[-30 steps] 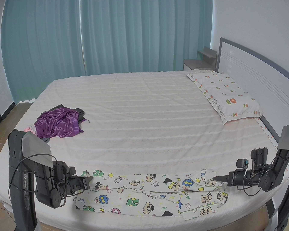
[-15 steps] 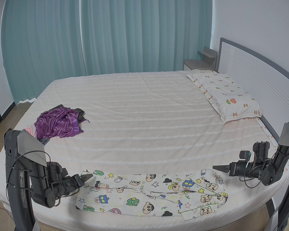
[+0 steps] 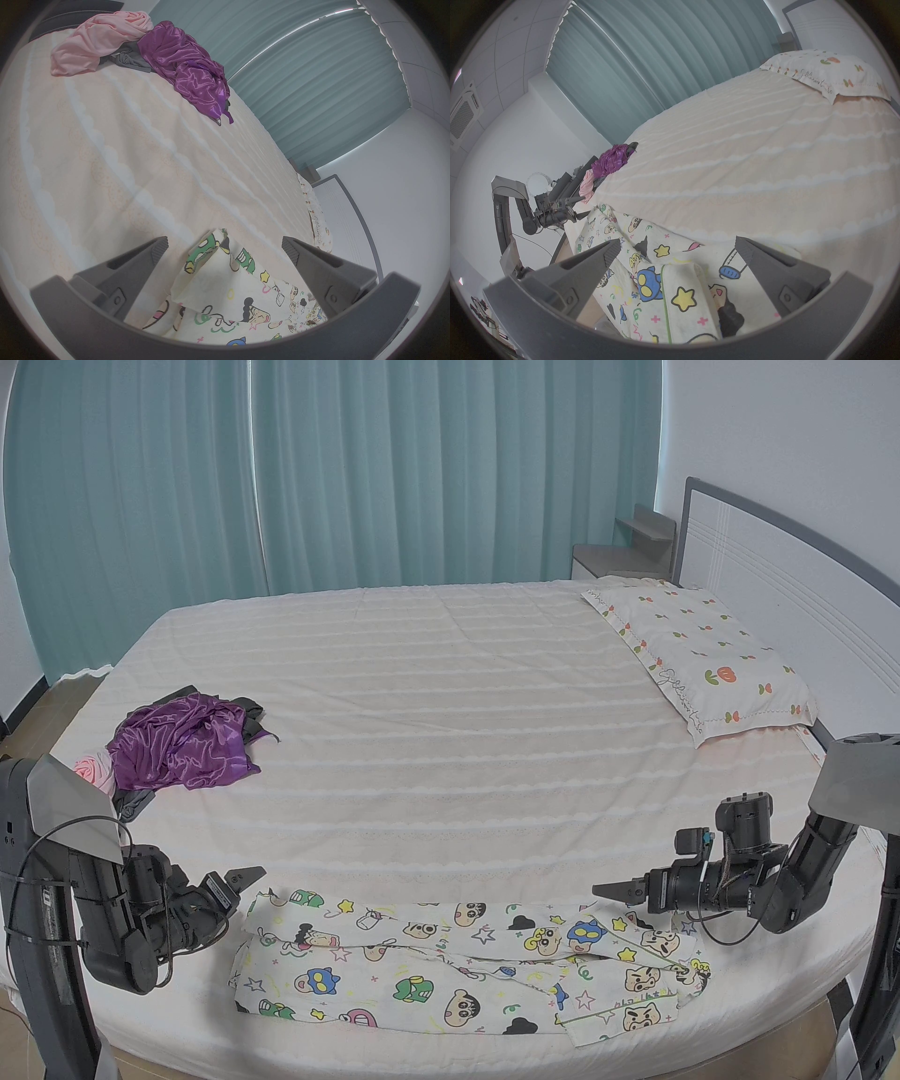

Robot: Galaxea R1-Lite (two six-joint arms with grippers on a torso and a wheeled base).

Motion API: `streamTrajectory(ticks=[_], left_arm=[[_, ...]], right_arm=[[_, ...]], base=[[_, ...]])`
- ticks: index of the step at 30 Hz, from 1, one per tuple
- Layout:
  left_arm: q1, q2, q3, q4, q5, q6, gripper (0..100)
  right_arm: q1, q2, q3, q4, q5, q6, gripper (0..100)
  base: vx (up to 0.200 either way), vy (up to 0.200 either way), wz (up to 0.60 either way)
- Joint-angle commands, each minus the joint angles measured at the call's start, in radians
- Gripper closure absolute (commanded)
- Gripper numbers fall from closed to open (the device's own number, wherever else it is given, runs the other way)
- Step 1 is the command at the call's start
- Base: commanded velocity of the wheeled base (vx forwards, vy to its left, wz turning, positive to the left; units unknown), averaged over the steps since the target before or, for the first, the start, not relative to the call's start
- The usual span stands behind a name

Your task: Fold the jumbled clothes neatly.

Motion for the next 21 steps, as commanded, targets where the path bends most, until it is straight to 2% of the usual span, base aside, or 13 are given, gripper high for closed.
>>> streamTrajectory(ticks=[1, 10, 11, 21], left_arm=[[0.001, -0.007, -0.001, -0.012, -0.001, 0.001, 0], [0.0, -0.003, -0.003, -0.012, -0.001, 0.004, 0], [0.0, -0.002, -0.003, -0.012, -0.001, 0.004, 0], [0.0, -0.003, -0.001, -0.012, 0.001, 0.004, 0]], right_arm=[[0.015, 0.037, -0.004, -0.001, 0.001, -0.002, 0], [0.044, 0.061, -0.003, 0.002, 0.001, -0.003, 0], [0.044, 0.063, -0.004, 0.002, 0.001, -0.003, 100], [0.044, 0.055, 0.019, -0.007, 0.001, -0.003, 100]], base=[[0.0, 0.0, 0.0], [0.0, 0.0, 0.0], [0.0, 0.0, 0.0], [0.0, 0.0, 0.0]])
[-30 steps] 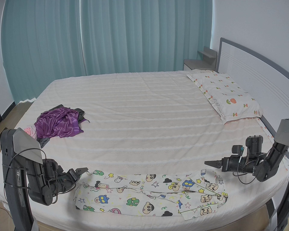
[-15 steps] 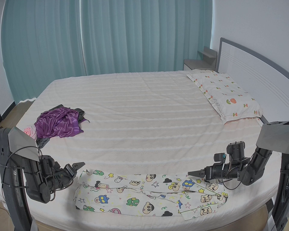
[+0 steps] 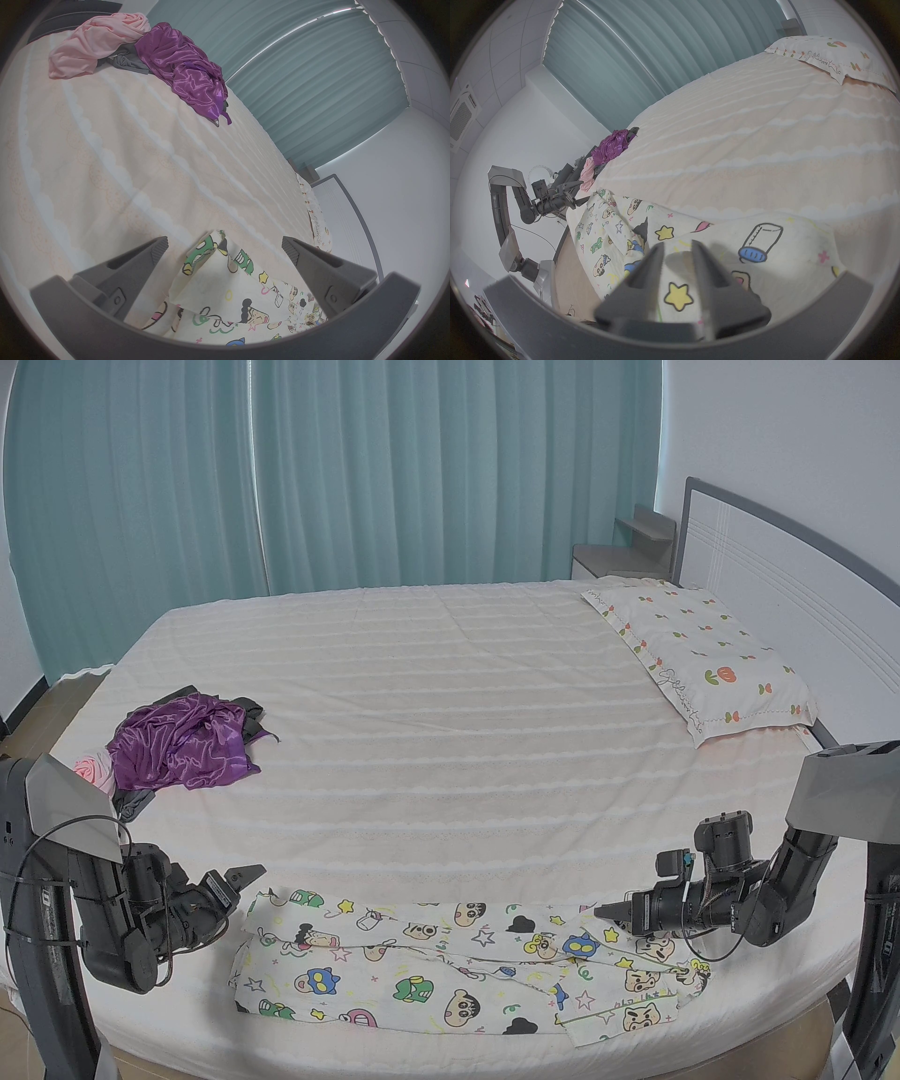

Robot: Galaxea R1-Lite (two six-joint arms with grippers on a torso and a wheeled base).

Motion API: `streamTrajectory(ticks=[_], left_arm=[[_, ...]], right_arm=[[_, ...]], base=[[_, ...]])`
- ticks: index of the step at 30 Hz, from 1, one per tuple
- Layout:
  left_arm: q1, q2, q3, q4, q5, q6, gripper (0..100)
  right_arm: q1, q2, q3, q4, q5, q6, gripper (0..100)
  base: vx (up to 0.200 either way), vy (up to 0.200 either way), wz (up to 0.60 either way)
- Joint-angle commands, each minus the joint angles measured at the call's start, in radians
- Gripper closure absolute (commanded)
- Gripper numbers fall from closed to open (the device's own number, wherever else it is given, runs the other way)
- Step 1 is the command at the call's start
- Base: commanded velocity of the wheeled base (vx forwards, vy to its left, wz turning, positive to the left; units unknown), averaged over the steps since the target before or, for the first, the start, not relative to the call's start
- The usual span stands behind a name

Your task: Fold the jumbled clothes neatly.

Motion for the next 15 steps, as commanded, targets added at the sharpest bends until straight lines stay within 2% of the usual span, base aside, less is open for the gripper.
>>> streamTrajectory(ticks=[1, 6, 11, 15], left_arm=[[0.0, 0.0, 0.001, -0.012, 0.0, 0.0, 0], [0.0, 0.0, 0.003, -0.012, 0.002, 0.0, 0], [0.0, 0.0, 0.004, -0.012, 0.004, 0.0, 0], [0.0, 0.0, 0.006, -0.012, 0.004, 0.0, 0]], right_arm=[[-0.001, -0.002, 0.01, -0.007, 0.001, 0.0, 100], [-0.001, -0.02, 0.009, -0.008, -0.001, 0.0, 100], [0.01, -0.031, 0.012, -0.007, -0.047, -0.004, 100], [0.001, -0.023, 0.016, -0.007, -0.055, -0.01, 100]], base=[[0.0, 0.0, 0.0], [0.0, 0.0, 0.0], [0.0, 0.0, 0.0], [0.0, 0.0, 0.0]])
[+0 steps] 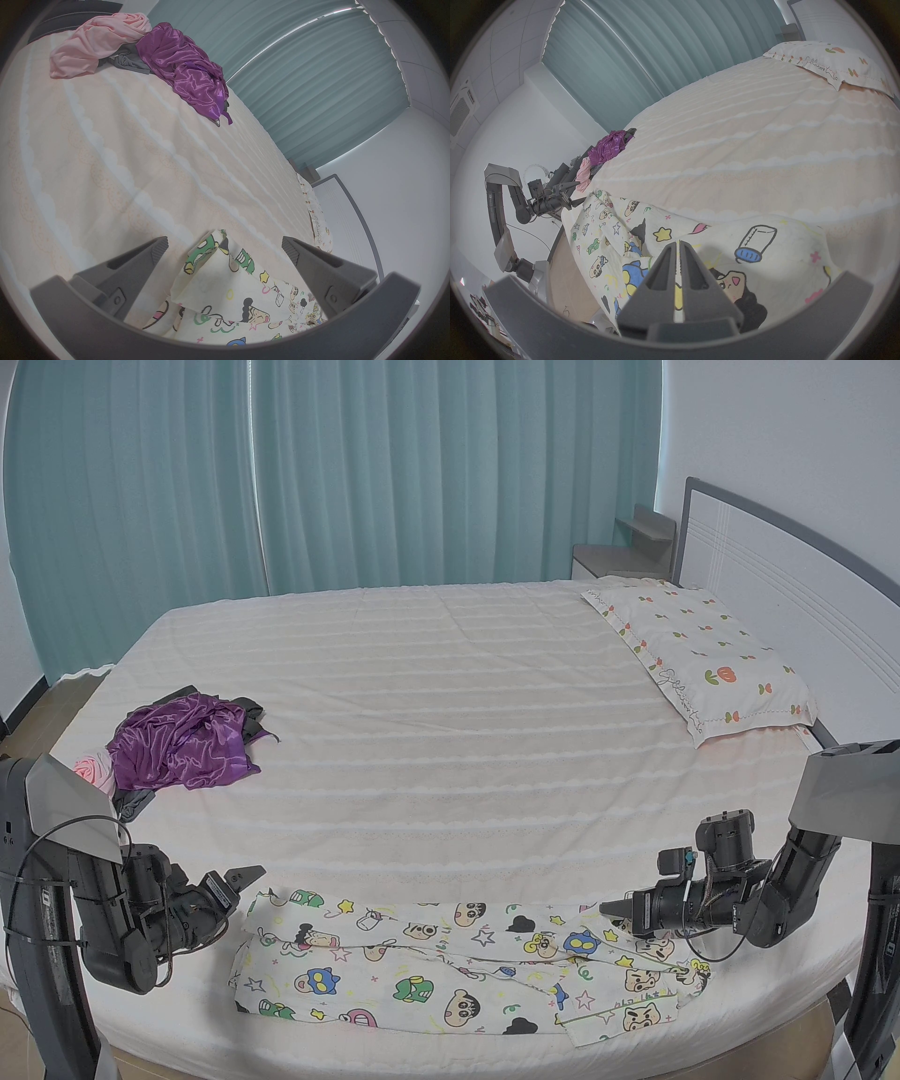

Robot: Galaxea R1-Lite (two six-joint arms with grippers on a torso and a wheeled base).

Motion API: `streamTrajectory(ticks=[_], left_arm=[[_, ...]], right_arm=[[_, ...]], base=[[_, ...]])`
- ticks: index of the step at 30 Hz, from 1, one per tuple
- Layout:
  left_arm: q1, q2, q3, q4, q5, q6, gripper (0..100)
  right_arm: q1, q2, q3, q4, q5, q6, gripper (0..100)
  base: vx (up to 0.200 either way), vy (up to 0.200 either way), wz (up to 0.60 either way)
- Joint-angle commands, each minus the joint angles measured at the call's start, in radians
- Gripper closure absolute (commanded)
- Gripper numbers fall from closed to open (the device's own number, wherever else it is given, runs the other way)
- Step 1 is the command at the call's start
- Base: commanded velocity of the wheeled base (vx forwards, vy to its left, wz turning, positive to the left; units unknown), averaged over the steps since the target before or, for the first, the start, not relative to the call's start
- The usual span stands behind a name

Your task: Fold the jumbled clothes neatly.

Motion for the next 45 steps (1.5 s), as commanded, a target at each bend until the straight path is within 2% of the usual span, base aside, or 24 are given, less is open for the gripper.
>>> streamTrajectory(ticks=[1, 6, 7, 11, 26, 27, 45], left_arm=[[0.0, 0.0, 0.001, -0.012, 0.002, 0.0, 0], [0.0, 0.001, -0.004, -0.012, 0.002, 0.0, 0], [0.0, 0.001, -0.004, -0.012, 0.002, 0.0, 0], [0.0, 0.001, -0.004, -0.012, 0.002, 0.0, 0], [0.0, 0.001, -0.004, -0.012, 0.003, 0.0, 0], [0.0, 0.001, -0.004, -0.012, 0.003, 0.0, 0], [0.0, 0.001, -0.002, -0.012, 0.005, 0.0, 0]], right_arm=[[-0.006, 0.0, 0.004, 0.0, -0.001, -0.002, 100], [-0.007, -0.007, 0.004, 0.012, -0.004, 0.0, 100], [-0.007, -0.007, 0.004, 0.012, -0.004, 0.0, 0], [-0.01, -0.009, 0.027, -0.005, -0.018, 0.0, 0], [0.017, 0.008, 0.031, -0.003, -0.004, 0.001, 0], [0.027, 0.008, 0.036, -0.002, 0.001, 0.001, 100], [0.039, -0.009, 0.05, -0.002, -0.003, 0.004, 100]], base=[[0.0, 0.0, 0.0], [0.0, 0.0, 0.0], [0.0, 0.0, 0.0], [0.0, 0.0, 0.0], [0.0, 0.0, 0.0], [0.0, 0.0, 0.0], [0.0, 0.0, 0.0]])
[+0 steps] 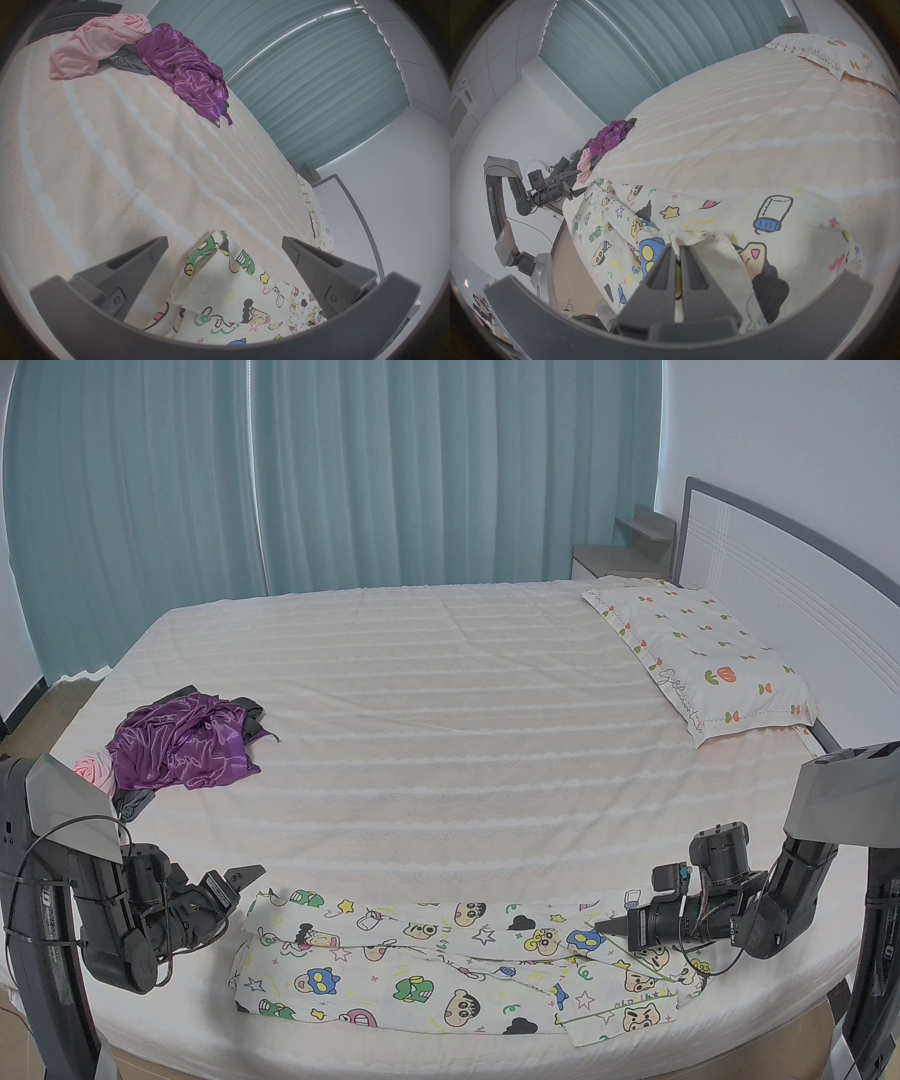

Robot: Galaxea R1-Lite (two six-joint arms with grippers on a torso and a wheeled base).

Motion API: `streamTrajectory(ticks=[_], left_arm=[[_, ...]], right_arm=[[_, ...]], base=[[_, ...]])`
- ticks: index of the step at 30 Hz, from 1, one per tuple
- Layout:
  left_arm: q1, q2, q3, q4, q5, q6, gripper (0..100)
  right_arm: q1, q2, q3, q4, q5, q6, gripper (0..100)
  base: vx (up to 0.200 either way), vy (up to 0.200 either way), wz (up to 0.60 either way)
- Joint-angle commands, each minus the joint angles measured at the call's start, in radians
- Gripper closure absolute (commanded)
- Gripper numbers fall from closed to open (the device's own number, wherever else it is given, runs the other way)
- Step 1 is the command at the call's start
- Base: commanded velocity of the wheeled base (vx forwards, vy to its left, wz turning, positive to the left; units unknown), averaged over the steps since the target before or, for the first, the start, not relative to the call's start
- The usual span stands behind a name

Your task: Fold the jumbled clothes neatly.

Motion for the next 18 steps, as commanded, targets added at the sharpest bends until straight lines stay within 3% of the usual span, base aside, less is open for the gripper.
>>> streamTrajectory(ticks=[1, 10, 16, 18], left_arm=[[0.001, 0.001, 0.001, -0.012, 0.0, -0.001, 0], [0.001, 0.001, 0.0, -0.012, 0.0, 0.001, 0], [0.001, 0.001, 0.003, -0.012, 0.0, -0.001, 0], [0.001, 0.001, 0.003, -0.012, 0.0, 0.001, 0]], right_arm=[[0.011, -0.025, 0.007, -0.005, -0.009, 0.0, 100], [0.1, -0.087, -0.032, 0.02, -0.093, -0.008, 100], [0.108, -0.097, -0.115, 0.13, -0.11, -0.015, 100], [0.108, -0.087, -0.185, 0.227, -0.15, -0.068, 100]], base=[[0.0, 0.0, 0.0], [0.0, 0.0, 0.0], [0.0, 0.0, 0.0], [0.0, 0.0, 0.0]])
